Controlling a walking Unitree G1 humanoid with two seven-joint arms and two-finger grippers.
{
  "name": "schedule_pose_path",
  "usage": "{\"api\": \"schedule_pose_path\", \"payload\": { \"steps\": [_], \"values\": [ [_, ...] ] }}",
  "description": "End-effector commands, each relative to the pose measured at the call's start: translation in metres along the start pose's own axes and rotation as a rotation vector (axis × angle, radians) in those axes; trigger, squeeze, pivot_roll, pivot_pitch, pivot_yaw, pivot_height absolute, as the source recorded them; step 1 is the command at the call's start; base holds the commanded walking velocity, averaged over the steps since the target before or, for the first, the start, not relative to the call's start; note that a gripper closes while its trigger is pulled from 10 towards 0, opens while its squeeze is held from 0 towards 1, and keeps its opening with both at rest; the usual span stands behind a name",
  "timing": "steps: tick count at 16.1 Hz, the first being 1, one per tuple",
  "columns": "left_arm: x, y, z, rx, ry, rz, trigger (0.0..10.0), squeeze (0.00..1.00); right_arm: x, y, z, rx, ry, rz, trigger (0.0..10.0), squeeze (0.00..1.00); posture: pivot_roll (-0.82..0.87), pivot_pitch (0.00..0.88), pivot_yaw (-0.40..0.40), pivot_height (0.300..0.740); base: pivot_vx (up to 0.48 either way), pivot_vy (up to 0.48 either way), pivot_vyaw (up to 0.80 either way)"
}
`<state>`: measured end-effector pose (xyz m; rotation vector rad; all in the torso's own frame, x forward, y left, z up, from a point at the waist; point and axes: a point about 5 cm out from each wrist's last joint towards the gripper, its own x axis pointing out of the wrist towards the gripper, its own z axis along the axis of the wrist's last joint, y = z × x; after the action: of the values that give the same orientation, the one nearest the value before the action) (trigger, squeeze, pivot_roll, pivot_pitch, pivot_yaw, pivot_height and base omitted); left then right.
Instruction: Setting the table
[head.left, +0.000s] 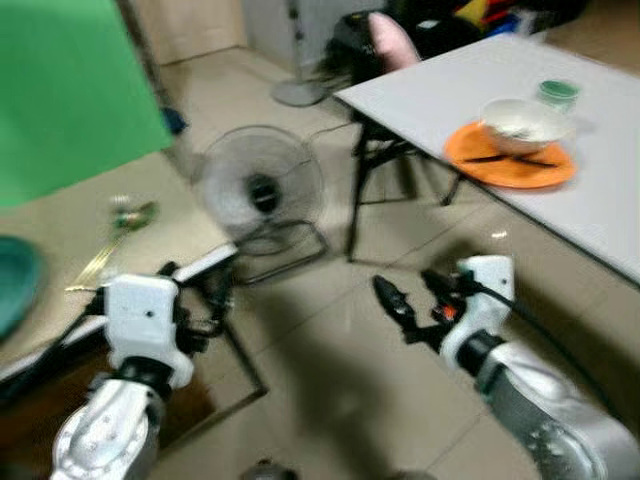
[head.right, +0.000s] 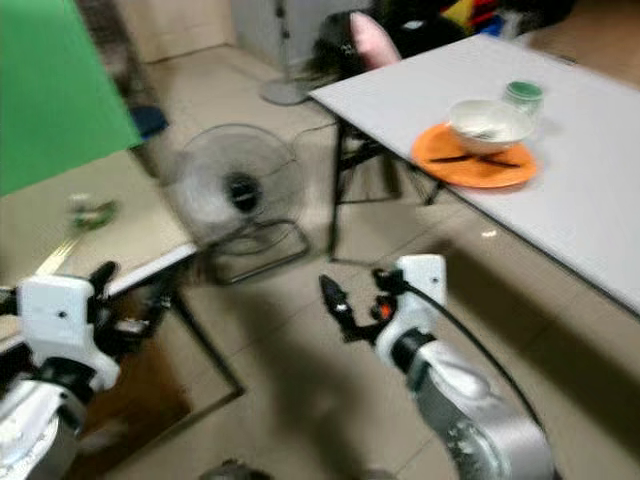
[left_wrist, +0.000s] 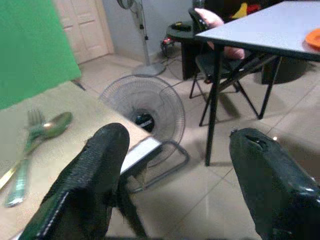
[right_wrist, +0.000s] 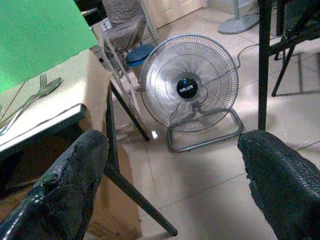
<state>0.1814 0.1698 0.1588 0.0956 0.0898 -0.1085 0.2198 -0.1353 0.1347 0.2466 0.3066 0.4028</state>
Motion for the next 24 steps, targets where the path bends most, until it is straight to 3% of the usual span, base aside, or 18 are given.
{"api": "schedule_pose_path", "payload": {
  "steps": [1,22,24],
  "values": [
    [-0.001,0.005,0.002,0.014,-0.003,0.017,10.0,0.88,0.001,0.004,0.0,0.015,0.001,0.017,10.0,0.0,-0.05,0.063,0.069,0.74,0.0,0.349,-0.8],
    [-0.007,0.022,0.003,0.039,0.008,0.094,10.0,0.84,0.013,0.009,0.004,-0.013,0.018,0.082,10.0,0.0,-0.01,0.067,0.038,0.74,0.0,0.345,-0.05],
    [-0.009,0.032,0.004,-0.023,-0.002,0.167,10.0,0.83,0.014,0.011,0.005,-0.022,0.018,0.102,10.0,0.0,-0.01,0.067,0.038,0.74,0.0,0.304,0.0]
  ]
}}
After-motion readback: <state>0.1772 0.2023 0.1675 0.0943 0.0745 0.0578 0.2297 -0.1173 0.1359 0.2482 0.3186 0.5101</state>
